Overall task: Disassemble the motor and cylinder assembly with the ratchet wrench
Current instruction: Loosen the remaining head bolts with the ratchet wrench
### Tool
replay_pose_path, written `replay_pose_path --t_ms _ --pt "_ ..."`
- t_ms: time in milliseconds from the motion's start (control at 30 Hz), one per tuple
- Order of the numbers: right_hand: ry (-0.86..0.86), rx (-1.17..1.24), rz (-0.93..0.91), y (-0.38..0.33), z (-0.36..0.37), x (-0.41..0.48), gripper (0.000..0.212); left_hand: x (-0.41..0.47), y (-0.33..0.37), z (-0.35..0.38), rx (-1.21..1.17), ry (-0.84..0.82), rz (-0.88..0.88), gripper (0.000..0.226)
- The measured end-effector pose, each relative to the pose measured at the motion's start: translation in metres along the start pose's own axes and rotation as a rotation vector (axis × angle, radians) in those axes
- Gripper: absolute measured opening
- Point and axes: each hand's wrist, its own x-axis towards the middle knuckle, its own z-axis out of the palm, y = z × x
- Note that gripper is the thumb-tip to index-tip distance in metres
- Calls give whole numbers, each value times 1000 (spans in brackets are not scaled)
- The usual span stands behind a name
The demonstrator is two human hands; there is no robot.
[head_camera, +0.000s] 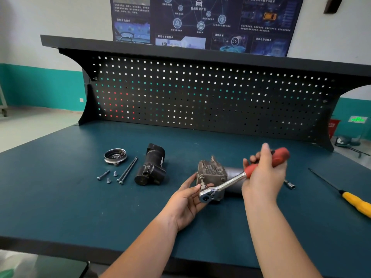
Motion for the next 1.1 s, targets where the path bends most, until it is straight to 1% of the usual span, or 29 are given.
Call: replay_pose_path --t_ms 100,267,333,367,400,467,600,700,800,900,1000,1100 --pt "-142 -114 -54 -4 19 2 19 0 -1 1 1 5 9 36" --pt "-462 -376 -99 -5 54 0 14 0 -1 3 -44 10 20 34" --pt "-522 -417 -71 -4 61 1 13 -1 0 3 -56 17 20 32" --pt "-519 -414 -49 -4 62 3 13 -1 0 3 -60 22 20 32" --pt "-496 -394 -24 -4 60 6 13 -1 0 4 -62 27 21 32" --pt "-387 -296 38 -3 50 15 13 0 -1 4 -57 35 27 31" --pt "-38 -29 198 4 8 28 14 3 -3 4 -10 49 42 31" --pt "154 100 289 15 -26 21 18 4 -4 3 16 60 47 30" --pt "256 211 368 23 -48 8 18 3 -3 2 20 58 50 31" --pt "321 306 420 27 -59 -2 19 3 -4 0 20 62 48 32" --pt "371 305 481 32 -66 -10 20 3 -4 -2 18 70 38 28" --pt "407 270 530 34 -69 -14 17 4 -4 -3 14 80 30 27"
